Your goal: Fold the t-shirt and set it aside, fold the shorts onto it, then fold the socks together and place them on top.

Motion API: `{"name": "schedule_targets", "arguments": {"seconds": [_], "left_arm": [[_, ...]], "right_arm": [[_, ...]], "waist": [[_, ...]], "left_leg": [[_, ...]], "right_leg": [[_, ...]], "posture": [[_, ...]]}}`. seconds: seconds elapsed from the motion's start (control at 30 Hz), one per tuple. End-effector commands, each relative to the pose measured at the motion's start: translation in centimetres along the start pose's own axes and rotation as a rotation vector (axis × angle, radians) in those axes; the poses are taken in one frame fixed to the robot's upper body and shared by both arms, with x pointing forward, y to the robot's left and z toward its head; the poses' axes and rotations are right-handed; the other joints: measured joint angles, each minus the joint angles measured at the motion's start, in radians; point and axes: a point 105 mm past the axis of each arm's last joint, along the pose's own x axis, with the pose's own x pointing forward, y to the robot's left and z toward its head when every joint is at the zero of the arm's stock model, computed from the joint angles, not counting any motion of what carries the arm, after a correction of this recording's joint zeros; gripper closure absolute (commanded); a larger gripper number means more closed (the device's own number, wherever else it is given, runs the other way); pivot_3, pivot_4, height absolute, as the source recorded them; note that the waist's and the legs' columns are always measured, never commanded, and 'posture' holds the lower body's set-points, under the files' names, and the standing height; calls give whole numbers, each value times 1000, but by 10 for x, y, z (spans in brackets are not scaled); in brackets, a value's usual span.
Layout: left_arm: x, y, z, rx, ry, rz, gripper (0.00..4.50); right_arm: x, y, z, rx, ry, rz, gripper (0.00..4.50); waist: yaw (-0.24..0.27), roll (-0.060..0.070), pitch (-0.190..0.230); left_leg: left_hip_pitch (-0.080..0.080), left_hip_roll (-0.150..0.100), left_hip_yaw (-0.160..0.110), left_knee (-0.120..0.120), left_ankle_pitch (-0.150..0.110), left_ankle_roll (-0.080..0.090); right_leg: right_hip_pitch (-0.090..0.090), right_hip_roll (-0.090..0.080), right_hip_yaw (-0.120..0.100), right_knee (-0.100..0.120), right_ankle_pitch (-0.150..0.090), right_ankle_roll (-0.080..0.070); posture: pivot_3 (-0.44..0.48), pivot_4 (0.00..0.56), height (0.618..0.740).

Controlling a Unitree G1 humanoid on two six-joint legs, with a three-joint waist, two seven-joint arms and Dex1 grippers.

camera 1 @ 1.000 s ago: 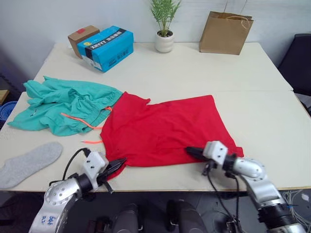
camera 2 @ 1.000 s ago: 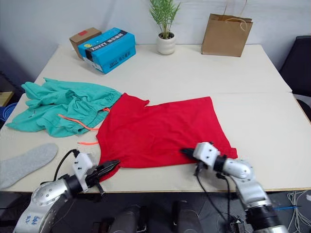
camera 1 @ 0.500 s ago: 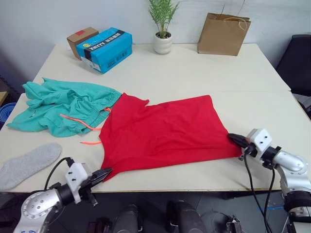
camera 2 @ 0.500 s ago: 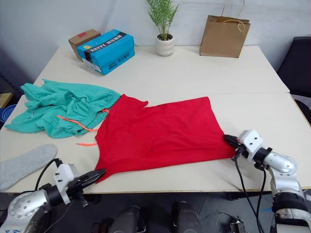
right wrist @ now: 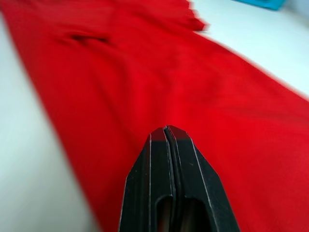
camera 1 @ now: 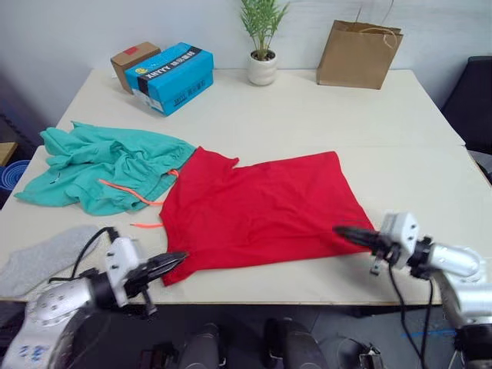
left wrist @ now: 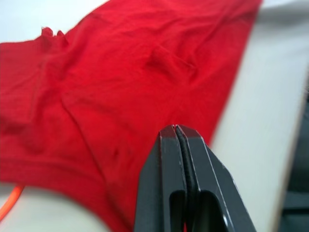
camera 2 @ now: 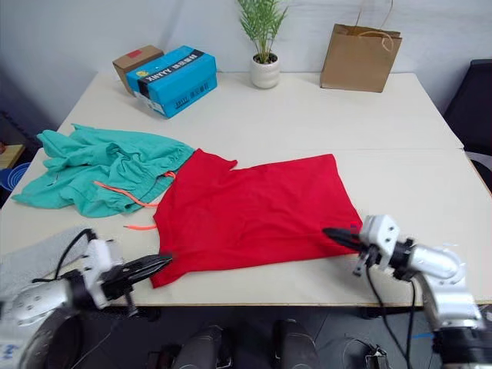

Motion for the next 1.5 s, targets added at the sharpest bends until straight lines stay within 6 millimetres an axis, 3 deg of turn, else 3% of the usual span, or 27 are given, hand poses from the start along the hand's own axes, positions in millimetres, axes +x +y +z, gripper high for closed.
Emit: {"name": "schedule_targets", "arguments": {"seconds": [0.03, 0.2, 0.33, 0.5, 0.57, 0.63, 0.8, 0.93, 0.97, 1.17, 1.2, 1.27, 1.37, 1.5], "left_arm": [[10, 0, -15, 19, 60, 26, 4474], [4, 0, -36, 9, 123, 32, 4474], [-16, -1, -38, -21, 108, 36, 4474], [-41, -1, -25, -32, 76, 24, 4474], [-48, -2, -13, -26, 68, 9, 4102], [-52, -5, -7, 17, 89, -16, 3661], [-50, -15, -13, 130, 168, -100, 2055], [-34, -13, -17, 198, 195, -110, 823], [-31, -12, -19, 214, 213, -114, 775], [-11, -1, -32, 237, 265, -94, 775], [-10, -2, -34, 227, 272, -100, 775], [-7, -3, -37, 219, 286, -104, 775], [-4, -5, -42, 208, 320, -130, 775], [-5, -6, -47, 177, 354, -145, 1664]], "right_arm": [[-6, -8, -4, -21, 12, -80, 4500], [-40, -29, -30, -11, 120, -203, 4500], [-71, -50, -37, -34, 184, -302, 4500], [-91, -68, -20, -73, 182, -330, 4500], [-92, -65, -10, -61, 168, -277, 4500], [-92, -57, -6, -69, 188, -195, 3965], [-94, -36, -9, -101, 274, -10, 2221], [-92, -29, -19, -149, 328, 59, 864], [-91, -29, -21, -150, 335, 59, 561], [-79, -36, -36, -147, 395, 65, 561], [-79, -37, -37, -152, 400, 64, 734], [-78, -38, -39, -167, 410, 75, 1161], [-77, -37, -42, -168, 420, 96, 2170], [-77, -36, -44, -156, 415, 113, 3556]], "waist": [[-1, 0, 0], [-2, 0, 0], [-6, 0, 0], [-7, 0, 0], [-4, 0, 0], [-2, 0, 1], [0, 0, 1], [0, 1, 1], [0, 1, 1], [-5, 0, 1], [-5, 0, 0], [-3, 0, 0], [-1, -1, -1], [0, 2, -3]], "left_leg": [[-1, 0, 0, 0, 0, 0], [-1, 0, 1, -1, -1, 0], [0, 0, 1, 0, -1, 0], [1, 1, 1, -1, -1, 0], [0, 1, 1, -1, -1, 0], [0, 1, 1, 0, -1, 0], [0, 1, 1, -1, -2, 0], [0, 1, 1, -1, -2, 0], [0, 1, 1, 0, -2, 0], [0, 2, 1, 0, -1, -1], [0, 2, 1, 0, -1, -1], [1, 2, 1, 0, -2, -1], [3, 2, 1, 0, -2, -1], [6, 2, 1, 0, -2, -1]], "right_leg": [[-1, 0, 0, 0, 0, 0], [-2, 0, 1, 0, 0, 0], [-1, 0, 1, 0, -1, -1], [-2, 0, 1, 0, -1, -3], [-2, 0, 0, 0, -2, -3], [-2, 0, 0, 0, -2, -3], [-1, 0, 0, -2, -1, -2], [-1, 1, 0, -2, -2, -2], [-1, 1, 0, -2, -2, -2], [-2, 2, 0, -1, -1, -2], [-1, 2, 0, -1, -1, -2], [-1, 2, 0, -1, -1, -2], [1, 2, 1, -1, -1, -2], [5, 1, 1, -2, -1, -2]], "posture": [[0, 150, 740], [0, 150, 740], [0, 150, 740], [0, 150, 740], [0, 150, 740], [0, 150, 740], [0, 150, 740], [0, 150, 740], [0, 150, 740], [0, 150, 740], [0, 150, 740], [0, 150, 740], [0, 150, 740], [0, 150, 740]]}}
